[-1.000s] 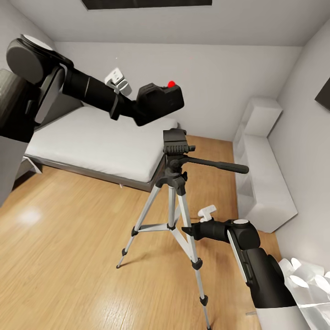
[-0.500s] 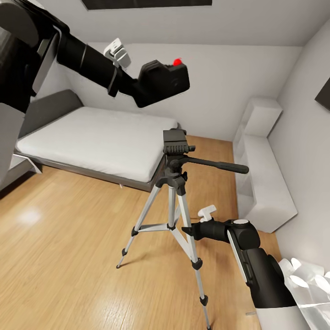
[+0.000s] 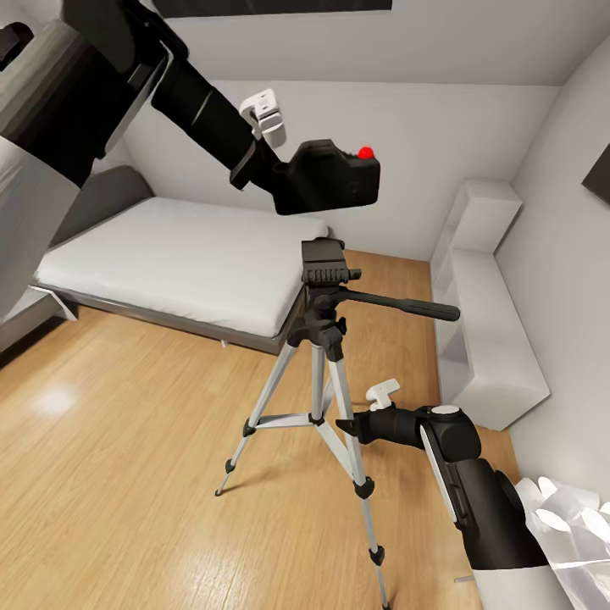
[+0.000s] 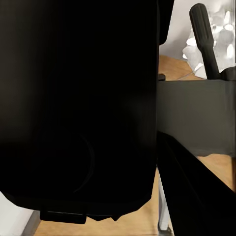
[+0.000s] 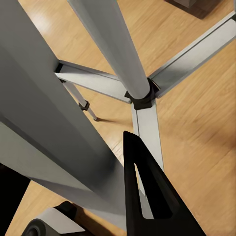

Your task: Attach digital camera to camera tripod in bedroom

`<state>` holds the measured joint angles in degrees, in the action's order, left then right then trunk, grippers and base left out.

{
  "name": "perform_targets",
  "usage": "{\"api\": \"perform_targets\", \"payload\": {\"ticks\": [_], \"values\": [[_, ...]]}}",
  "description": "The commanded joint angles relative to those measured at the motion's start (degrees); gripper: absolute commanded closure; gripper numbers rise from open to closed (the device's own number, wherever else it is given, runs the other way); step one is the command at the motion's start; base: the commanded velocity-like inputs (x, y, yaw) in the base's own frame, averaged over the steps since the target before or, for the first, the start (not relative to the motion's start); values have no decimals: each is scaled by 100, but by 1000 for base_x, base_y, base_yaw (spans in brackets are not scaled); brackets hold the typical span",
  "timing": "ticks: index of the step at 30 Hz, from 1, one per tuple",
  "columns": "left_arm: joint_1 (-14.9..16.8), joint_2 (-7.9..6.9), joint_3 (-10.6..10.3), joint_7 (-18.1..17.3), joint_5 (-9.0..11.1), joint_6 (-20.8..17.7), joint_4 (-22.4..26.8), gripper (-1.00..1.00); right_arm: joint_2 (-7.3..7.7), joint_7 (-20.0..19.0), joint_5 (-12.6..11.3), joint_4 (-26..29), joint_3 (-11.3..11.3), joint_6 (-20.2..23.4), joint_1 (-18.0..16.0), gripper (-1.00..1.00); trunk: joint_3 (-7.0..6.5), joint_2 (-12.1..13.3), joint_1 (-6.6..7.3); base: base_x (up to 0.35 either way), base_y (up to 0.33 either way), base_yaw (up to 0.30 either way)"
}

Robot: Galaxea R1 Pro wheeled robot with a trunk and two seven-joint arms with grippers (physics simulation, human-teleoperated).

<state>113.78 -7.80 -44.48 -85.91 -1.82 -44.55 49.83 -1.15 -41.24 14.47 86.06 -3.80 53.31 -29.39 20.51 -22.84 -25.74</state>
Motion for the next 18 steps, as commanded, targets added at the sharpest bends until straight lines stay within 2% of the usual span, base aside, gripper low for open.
{"api": "perform_targets", "payload": {"ticks": [1,10,18], "values": [[21,-14,-17,-58,-26,-42,7,100,-2,15,530,-116,11,-111,-5,100,11,-8,-5,0,0,0],[62,-105,-33,-138,9,-29,188,100,0,19,528,-116,11,-105,-5,100,11,-8,-5,0,0,0],[65,-242,-34,-146,49,-37,362,100,0,19,514,-116,11,-108,-5,100,11,-8,-5,0,0,0]]}}
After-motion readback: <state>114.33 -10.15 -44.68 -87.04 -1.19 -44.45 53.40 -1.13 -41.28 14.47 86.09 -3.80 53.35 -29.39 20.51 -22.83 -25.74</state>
